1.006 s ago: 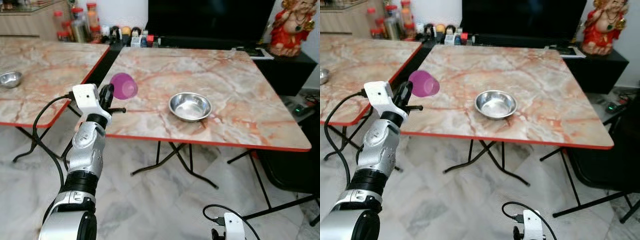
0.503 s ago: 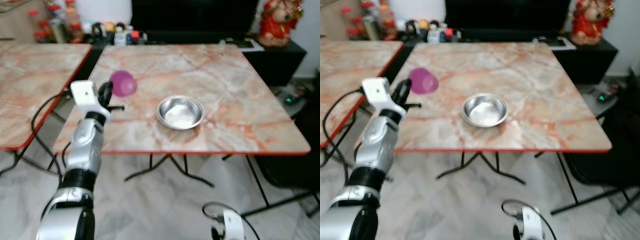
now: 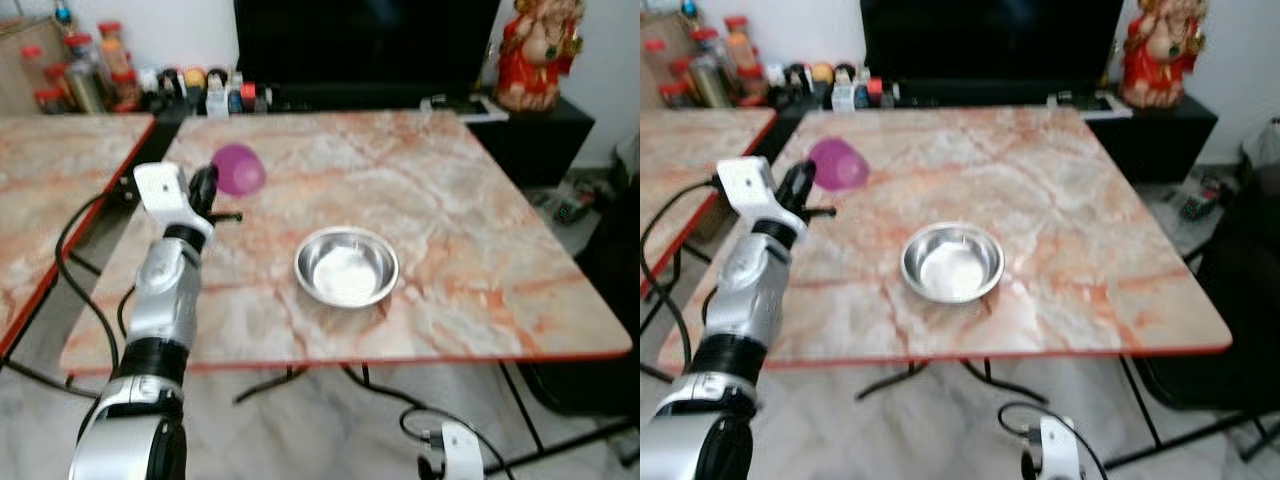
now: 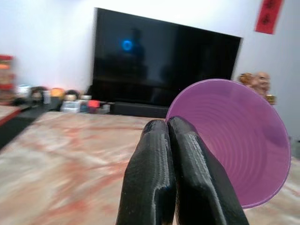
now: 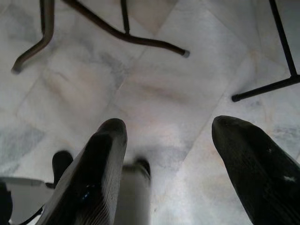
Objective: Setting the table
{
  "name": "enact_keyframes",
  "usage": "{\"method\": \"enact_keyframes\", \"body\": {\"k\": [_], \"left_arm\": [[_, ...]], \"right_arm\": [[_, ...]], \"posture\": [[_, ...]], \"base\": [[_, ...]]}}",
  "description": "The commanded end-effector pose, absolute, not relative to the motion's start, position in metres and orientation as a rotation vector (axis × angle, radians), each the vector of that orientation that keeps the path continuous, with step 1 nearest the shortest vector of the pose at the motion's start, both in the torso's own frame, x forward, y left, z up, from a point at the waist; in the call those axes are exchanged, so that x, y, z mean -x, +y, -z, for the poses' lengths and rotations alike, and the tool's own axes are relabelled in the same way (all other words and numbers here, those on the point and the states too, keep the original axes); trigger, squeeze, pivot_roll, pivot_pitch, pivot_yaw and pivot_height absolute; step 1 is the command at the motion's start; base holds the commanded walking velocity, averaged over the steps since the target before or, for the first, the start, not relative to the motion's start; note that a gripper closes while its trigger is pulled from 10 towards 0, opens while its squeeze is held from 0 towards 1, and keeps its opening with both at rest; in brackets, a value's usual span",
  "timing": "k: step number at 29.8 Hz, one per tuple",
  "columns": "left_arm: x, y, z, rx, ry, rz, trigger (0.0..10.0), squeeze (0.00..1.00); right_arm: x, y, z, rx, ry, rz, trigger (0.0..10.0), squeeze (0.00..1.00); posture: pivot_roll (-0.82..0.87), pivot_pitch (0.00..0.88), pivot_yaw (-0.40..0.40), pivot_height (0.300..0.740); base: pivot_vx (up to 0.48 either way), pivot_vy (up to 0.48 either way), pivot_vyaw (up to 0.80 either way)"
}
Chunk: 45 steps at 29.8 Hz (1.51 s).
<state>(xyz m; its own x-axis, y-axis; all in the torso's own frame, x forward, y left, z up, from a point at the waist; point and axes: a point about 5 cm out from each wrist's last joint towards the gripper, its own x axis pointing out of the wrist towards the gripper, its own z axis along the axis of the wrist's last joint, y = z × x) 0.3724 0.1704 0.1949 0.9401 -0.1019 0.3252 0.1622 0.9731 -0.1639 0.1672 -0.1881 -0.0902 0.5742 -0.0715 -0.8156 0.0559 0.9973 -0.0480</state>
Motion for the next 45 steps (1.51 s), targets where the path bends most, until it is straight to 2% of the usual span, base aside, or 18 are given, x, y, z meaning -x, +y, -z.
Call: {"method": "enact_keyframes", "body": {"k": [1, 6, 19, 23, 30, 39, 45], "left_arm": [[-0.374, 0.164, -0.202, 0.188, -0.338, 0.156, 10.0, 0.00], [-0.374, 0.165, -0.202, 0.190, -0.336, 0.153, 10.0, 0.00], [-0.380, 0.159, -0.198, 0.203, -0.285, 0.172, 10.0, 0.00], [-0.392, 0.156, -0.193, 0.237, -0.202, 0.176, 10.0, 0.00], [-0.405, 0.142, -0.192, 0.162, -0.061, 0.189, 10.0, 0.00], [-0.410, 0.114, -0.181, 0.108, 0.121, 0.223, 10.0, 0.00], [-0.412, 0.109, -0.180, 0.055, 0.201, 0.202, 10.0, 0.00]], "right_arm": [[-0.166, -0.194, 0.090, 0.033, 0.951, 0.070, 10.0, 0.00], [-0.164, -0.194, 0.091, 0.038, 0.960, 0.080, 10.0, 0.00], [-0.160, -0.194, 0.092, 0.028, 0.966, 0.087, 10.0, 0.00], [-0.157, -0.191, 0.094, 0.028, 0.975, 0.083, 10.0, 0.00], [-0.147, -0.190, 0.097, 0.016, 0.986, 0.097, 10.0, 0.00], [-0.117, -0.188, 0.107, -0.007, 1.038, 0.131, 10.0, 0.00], [-0.102, -0.185, 0.111, -0.022, 1.062, 0.149, 10.0, 0.00]], "posture": [[-0.03, 0.000, -0.008, 0.740], [-0.03, 0.000, -0.009, 0.740], [-0.03, 0.000, -0.005, 0.740], [-0.03, 0.000, 0.007, 0.740], [-0.05, 0.000, 0.035, 0.740], [-0.08, 0.000, 0.076, 0.740], [-0.08, 0.000, 0.100, 0.740]], "base": [[0.262, 0.000, 0.00], [0.000, 0.000, 0.68], [0.000, 0.000, 0.00], [0.000, 0.000, 0.00], [0.000, 0.000, 0.00], [0.000, 0.000, 0.00], [0.000, 0.000, 0.00]]}}
